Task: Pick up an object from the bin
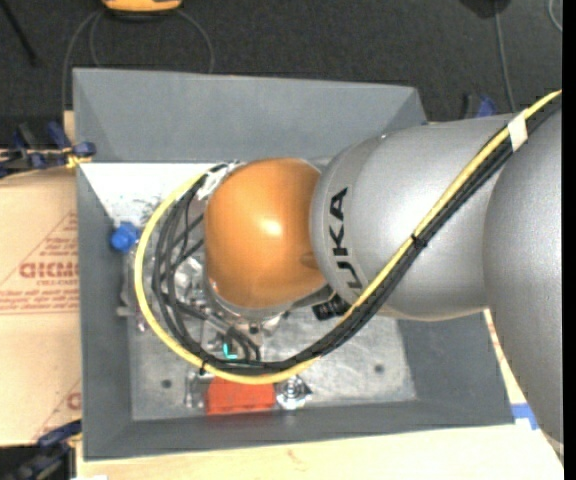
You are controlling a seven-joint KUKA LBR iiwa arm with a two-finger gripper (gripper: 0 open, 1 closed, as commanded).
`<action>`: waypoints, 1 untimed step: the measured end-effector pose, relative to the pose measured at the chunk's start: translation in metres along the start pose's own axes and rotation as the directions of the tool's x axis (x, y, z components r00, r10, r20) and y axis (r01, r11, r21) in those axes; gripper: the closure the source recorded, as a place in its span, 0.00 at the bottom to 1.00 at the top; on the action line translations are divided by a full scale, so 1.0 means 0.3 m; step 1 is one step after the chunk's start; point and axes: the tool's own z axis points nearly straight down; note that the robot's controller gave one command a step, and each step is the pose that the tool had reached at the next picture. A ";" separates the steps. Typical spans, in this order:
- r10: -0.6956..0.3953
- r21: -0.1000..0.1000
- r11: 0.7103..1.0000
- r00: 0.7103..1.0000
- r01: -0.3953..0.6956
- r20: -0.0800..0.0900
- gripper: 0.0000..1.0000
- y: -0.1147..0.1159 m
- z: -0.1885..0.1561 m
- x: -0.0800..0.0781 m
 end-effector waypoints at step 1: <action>-0.202 0.004 0.979 0.979 0.202 -0.004 0.00 -0.187 0.225 0.002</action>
Offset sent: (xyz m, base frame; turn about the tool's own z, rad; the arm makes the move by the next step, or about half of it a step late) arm -0.0007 -0.0534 -0.0662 -0.2063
